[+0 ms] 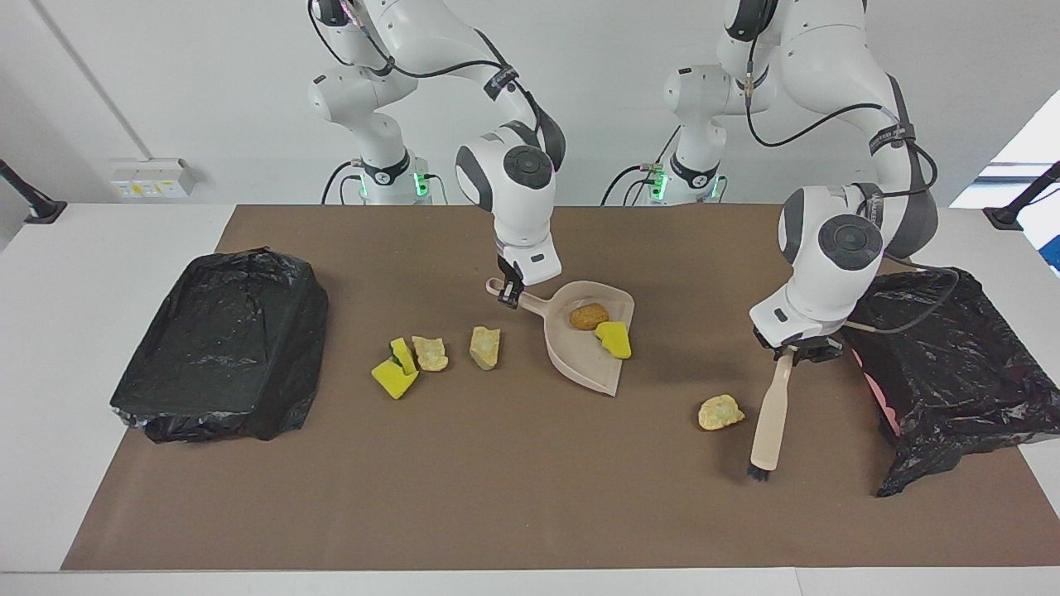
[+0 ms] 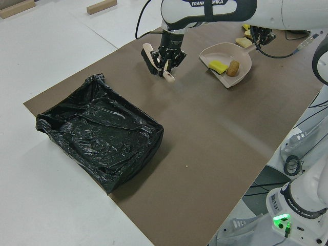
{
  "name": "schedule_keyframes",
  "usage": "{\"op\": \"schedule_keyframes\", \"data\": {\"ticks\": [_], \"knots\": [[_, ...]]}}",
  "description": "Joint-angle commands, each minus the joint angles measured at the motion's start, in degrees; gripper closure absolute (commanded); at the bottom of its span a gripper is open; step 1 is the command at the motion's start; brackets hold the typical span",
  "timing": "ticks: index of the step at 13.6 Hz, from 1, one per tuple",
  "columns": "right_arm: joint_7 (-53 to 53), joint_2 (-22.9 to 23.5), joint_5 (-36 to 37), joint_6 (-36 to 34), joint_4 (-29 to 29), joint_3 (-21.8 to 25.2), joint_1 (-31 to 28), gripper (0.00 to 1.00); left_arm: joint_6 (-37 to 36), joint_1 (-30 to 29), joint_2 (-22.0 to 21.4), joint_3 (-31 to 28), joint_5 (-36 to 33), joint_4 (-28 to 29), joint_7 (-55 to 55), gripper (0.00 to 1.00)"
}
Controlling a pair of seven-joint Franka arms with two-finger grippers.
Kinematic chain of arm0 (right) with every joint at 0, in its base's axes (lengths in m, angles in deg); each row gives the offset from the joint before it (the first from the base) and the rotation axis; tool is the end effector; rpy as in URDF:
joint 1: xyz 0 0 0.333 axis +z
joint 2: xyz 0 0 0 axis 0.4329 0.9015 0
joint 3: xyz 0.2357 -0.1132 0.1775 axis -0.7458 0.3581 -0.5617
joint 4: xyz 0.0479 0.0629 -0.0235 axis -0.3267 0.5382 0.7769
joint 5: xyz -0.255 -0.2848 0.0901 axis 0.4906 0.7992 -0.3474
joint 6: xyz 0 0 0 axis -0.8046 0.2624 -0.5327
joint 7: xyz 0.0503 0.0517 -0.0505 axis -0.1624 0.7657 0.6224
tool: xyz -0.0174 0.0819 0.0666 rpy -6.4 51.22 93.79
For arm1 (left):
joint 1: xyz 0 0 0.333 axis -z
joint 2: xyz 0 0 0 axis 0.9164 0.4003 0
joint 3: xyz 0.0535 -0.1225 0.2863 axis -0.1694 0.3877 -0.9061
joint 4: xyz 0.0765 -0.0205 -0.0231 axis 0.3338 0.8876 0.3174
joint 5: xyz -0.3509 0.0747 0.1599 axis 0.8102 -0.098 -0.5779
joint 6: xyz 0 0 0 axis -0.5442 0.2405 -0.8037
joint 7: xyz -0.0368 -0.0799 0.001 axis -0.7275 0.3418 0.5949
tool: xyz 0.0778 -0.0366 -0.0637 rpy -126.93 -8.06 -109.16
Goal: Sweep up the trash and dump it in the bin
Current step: 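Sweep trash pieces into the dustpan with the left gripper's brush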
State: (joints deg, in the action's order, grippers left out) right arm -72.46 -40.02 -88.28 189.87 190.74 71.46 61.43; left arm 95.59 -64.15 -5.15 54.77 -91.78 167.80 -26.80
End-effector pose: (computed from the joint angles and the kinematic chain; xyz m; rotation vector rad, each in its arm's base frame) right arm 0.5051 0.3431 0.3595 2.5582 1.7758 -0.1328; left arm 0.6330 -0.0702 0.3789 -2.8354 0.8071 0.2143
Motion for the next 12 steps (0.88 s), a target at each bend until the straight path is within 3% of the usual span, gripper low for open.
{"op": "schedule_keyframes", "data": {"ticks": [1,6,12], "knots": [[2.0,-0.86,0.25,0.88,1.26,-0.25,-0.18,1.0,-1.88,0.12,-3.87,0.95,-1.13,6.19,-2.06,1.0],[1.91,-0.86,0.25,0.88,1.35,-0.25,-0.18,1.0,-1.18,0.65,-9.41,5.6,7.55,15.52,-0.66,1.0],[1.91,-0.95,0.25,0.97,1.61,-0.25,-0.18,1.0,-1.0,0.74,-10.91,19.49,13.17,17.73,20.06,1.0]]}}
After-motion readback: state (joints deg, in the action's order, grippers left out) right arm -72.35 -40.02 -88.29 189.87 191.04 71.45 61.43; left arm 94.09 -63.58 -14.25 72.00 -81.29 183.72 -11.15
